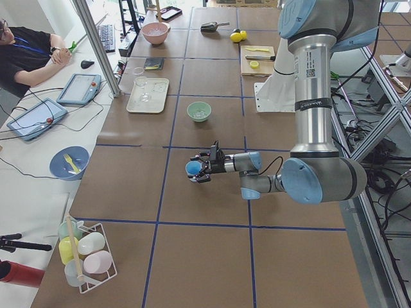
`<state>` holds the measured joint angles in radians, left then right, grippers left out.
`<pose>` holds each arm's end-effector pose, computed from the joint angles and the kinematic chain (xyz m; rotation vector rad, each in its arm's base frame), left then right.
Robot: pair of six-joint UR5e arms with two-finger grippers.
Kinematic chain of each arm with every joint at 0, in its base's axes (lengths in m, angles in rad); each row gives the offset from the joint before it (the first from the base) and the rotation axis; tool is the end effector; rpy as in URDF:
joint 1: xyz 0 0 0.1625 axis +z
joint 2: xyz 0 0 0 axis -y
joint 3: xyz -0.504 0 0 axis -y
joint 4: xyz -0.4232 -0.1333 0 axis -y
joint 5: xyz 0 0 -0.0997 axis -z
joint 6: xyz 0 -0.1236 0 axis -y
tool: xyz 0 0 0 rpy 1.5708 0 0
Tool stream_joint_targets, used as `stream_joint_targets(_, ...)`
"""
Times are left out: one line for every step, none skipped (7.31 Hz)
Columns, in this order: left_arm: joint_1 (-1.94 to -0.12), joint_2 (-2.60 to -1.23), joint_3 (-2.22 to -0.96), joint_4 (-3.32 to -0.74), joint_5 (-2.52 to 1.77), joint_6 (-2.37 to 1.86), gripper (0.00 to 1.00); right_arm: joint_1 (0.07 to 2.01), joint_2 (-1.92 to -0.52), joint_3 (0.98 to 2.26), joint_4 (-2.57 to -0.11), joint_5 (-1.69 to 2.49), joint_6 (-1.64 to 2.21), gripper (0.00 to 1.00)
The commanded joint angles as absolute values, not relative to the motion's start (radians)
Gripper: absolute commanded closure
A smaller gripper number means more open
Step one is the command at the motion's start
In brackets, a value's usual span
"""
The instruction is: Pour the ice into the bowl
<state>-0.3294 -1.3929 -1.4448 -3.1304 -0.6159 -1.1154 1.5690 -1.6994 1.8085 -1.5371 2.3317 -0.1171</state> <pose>0.3154 -0.3553 0.7125 1.1940 0.7471 -0.4927 0.0472 -0.4676 0.6907 0.1796 -0.7513 -0.1673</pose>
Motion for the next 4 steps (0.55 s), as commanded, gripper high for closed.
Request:
stream_joint_targets(-0.331,-1.355,-1.532,-3.146,-0.623,-1.043,0.0,1.569,-1.698,1.812,-1.537,2.332,-0.115,0.0)
stream_joint_targets(-0.34,-1.353,-1.563,-3.151,-0.63,-0.993,0.01,1.569,-1.698,1.813,-1.537,2.332,-0.114,0.0)
stream_joint_targets(-0.356,-1.341,-1.593,-3.151,-0.682,-0.967,0.01,1.569,-1.697,1.813,-1.539,2.332,-0.114,0.0)
stream_joint_targets(-0.415,-1.327,-1.624,-3.149,-0.774,-0.881,0.01,1.569,-1.697,1.813,-1.537,2.332,-0.114,0.0)
